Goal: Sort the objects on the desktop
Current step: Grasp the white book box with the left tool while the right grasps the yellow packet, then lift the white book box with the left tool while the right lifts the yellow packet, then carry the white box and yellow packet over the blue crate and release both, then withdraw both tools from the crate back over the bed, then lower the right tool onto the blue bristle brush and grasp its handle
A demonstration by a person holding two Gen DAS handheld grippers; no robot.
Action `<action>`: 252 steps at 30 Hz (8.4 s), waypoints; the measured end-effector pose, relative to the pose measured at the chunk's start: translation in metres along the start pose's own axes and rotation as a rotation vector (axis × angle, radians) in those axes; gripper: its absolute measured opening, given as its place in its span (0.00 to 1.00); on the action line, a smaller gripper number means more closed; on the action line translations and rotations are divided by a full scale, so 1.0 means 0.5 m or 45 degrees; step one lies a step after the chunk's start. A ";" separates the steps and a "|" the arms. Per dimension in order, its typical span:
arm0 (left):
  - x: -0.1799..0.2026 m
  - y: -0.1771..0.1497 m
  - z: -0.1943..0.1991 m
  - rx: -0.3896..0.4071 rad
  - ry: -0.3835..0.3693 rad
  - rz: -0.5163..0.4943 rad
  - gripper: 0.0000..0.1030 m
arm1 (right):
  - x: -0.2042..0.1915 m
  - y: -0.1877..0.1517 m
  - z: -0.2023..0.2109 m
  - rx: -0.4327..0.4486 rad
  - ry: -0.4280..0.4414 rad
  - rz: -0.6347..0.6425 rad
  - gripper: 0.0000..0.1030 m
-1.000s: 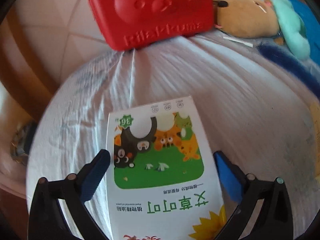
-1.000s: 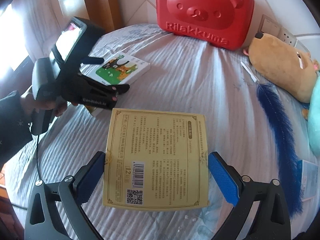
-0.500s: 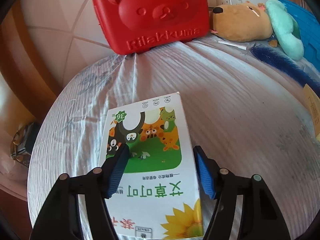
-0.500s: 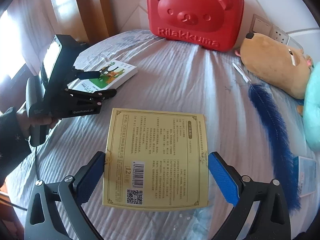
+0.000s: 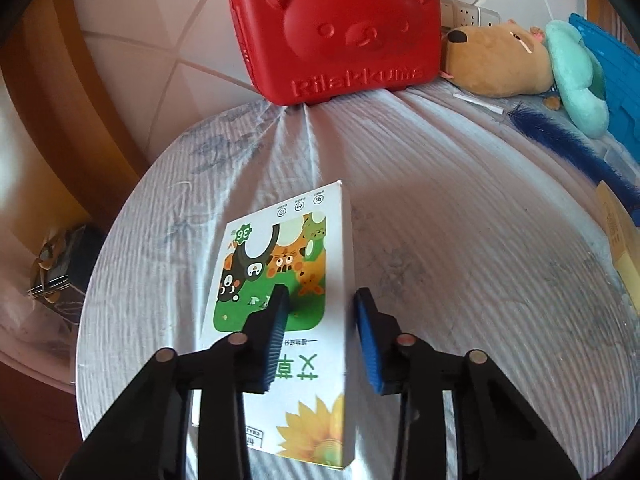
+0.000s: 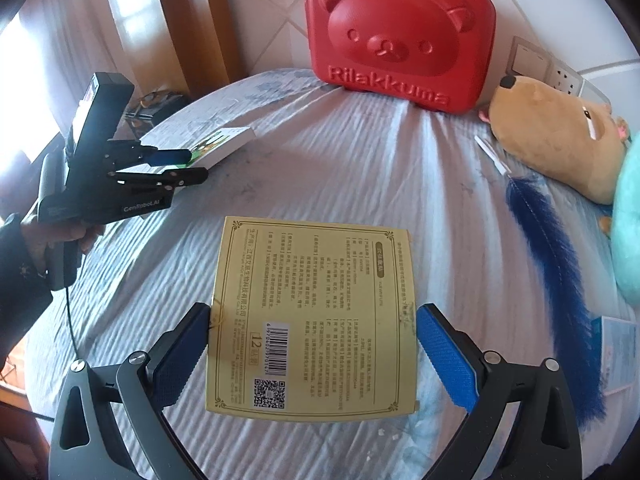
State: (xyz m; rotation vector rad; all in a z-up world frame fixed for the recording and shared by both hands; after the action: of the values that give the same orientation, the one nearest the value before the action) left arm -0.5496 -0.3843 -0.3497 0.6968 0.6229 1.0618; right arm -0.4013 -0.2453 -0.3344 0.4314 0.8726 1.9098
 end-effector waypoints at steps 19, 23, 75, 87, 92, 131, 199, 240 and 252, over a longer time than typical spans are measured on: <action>-0.162 -0.027 0.104 0.031 0.084 0.244 0.21 | -0.049 0.023 0.015 0.019 0.045 0.002 0.99; -0.137 -0.025 0.114 0.031 0.064 0.223 0.20 | -0.057 0.031 0.019 0.031 0.053 -0.013 0.99; 0.228 0.068 0.307 0.170 -0.148 0.099 0.12 | 0.116 -0.005 0.286 0.220 -0.180 -0.062 0.99; 0.467 0.242 0.446 0.376 -0.230 -0.003 0.12 | 0.229 0.022 0.514 0.415 -0.341 -0.146 0.99; 0.607 0.305 0.509 0.442 -0.265 -0.008 0.12 | 0.308 0.003 0.632 0.474 -0.398 -0.135 0.99; 1.532 0.821 0.552 0.739 -0.569 -0.109 0.12 | 1.139 -0.060 1.284 0.736 -0.834 -0.233 0.99; 1.585 0.984 0.546 0.855 -0.196 -0.071 0.93 | 1.578 -0.052 1.180 0.591 -0.609 -0.765 1.00; 0.926 0.584 0.619 0.818 0.158 0.027 1.00 | 0.779 0.016 0.851 0.605 -0.128 -0.312 1.00; 0.776 0.453 0.432 0.644 0.208 0.044 1.00 | 0.579 -0.117 0.468 0.190 0.002 -0.228 0.99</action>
State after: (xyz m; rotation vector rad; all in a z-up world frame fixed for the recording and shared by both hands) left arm -0.3750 0.0019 -0.0875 1.0669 1.0425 1.0062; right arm -0.3590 0.1162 -0.2365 0.4258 1.0247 1.6884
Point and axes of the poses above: each gripper's, at about its wrist camera, not at the fingertips, and z roughly against the way its jaws point, x to its right, y to its top, the point moved 10 cm from there along -z, roughly the way its jaws point, and after that the axes turned 14 degrees about x, right-handed, at the moved point
